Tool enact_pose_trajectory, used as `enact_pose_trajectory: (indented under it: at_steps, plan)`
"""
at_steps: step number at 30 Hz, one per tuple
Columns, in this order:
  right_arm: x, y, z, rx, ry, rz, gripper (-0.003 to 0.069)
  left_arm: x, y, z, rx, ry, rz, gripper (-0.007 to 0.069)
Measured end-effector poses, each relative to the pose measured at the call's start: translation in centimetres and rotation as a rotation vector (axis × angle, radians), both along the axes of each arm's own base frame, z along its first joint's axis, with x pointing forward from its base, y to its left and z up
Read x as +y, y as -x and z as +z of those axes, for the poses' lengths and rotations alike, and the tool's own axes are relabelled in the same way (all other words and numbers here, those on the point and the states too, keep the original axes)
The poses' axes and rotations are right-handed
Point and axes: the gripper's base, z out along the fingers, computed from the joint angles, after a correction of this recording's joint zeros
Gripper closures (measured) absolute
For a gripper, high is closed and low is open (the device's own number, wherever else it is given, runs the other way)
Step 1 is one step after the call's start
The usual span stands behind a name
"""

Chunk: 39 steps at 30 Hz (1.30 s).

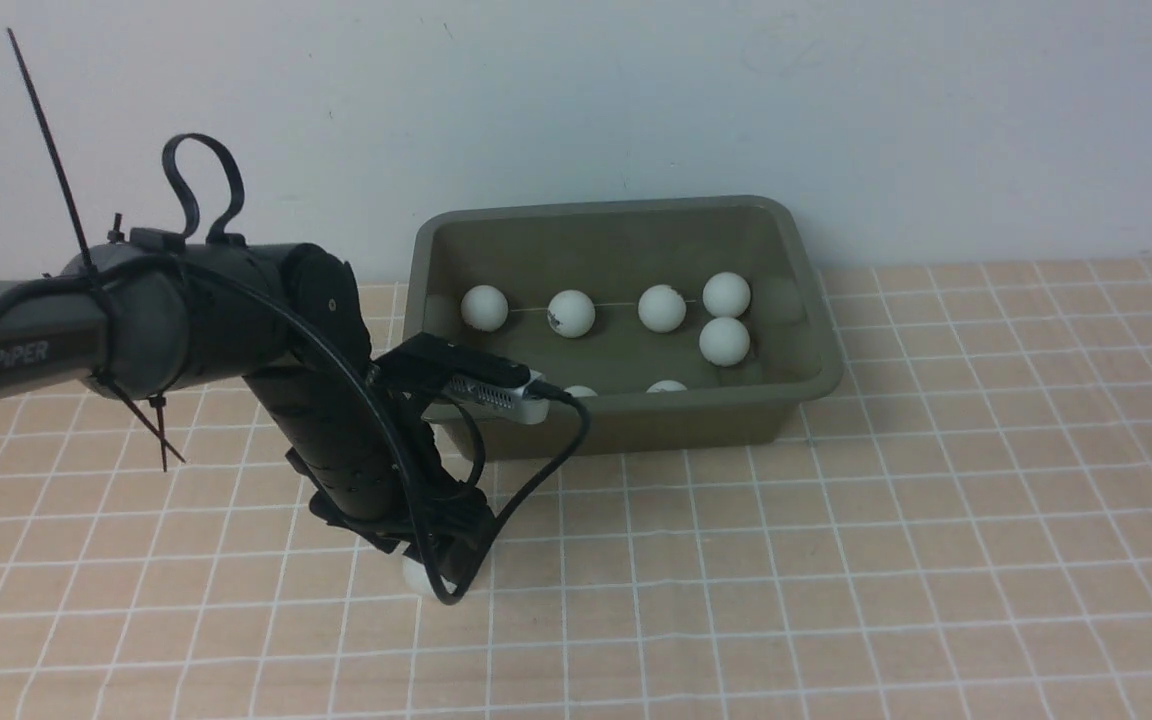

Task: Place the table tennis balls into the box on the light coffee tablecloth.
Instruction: 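Reach for and grasp a ping pong ball on the table beside the basket, then drop the ball into the bin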

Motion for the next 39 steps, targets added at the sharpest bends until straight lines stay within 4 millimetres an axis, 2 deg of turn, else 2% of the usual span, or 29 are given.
enact_pose_trajectory:
  at_steps: [8,11,14,17,20,23,24,27,31,35,39]
  plan:
    - [0.0,0.0,0.0,0.0,0.0,0.0,0.0448,-0.1,-0.1,-1.9,0.049,-0.01,-0.004,0.0169]
    - [0.0,0.0,0.0,0.0,0.001,0.001,0.0448,-0.1,-0.1,-1.9,0.053,-0.01,-0.005,0.0195]
    - [0.0,0.0,0.0,-0.002,0.002,0.002,0.0448,-0.1,0.0,-1.8,0.083,-0.014,-0.015,0.0303]
    - [0.0,0.0,0.0,-0.002,0.002,0.002,0.0448,-0.3,0.1,-1.2,0.112,-0.013,-0.029,0.0312]
    - [0.0,0.0,0.0,-0.002,0.001,0.001,0.0448,-0.4,0.1,0.4,0.134,-0.008,-0.05,0.0312]
    - [0.0,0.0,0.0,-0.002,-0.001,-0.001,0.0448,-0.8,-0.2,4.3,0.156,0.008,-0.095,0.0312]
    - [0.0,0.0,0.0,-0.002,-0.001,-0.001,0.0448,-0.8,-0.3,4.6,0.152,0.01,-0.097,0.0312]
    - [0.0,0.0,0.0,-0.005,-0.003,-0.002,0.0448,-1.3,-1.7,8.2,0.058,0.04,-0.115,0.0312]
    - [0.0,-0.1,0.1,-0.012,-0.006,-0.004,0.0448,-1.8,-3.2,11.5,-0.097,0.069,-0.175,0.0312]
    - [0.0,-0.1,0.1,-0.015,-0.008,-0.005,0.0448,-2.2,-4.7,12.6,-0.286,0.087,-0.203,0.0312]
    - [0.0,-0.1,0.1,-0.015,-0.008,-0.005,0.0448,-2.7,-6.8,11.6,-0.436,0.092,-0.193,0.0312]
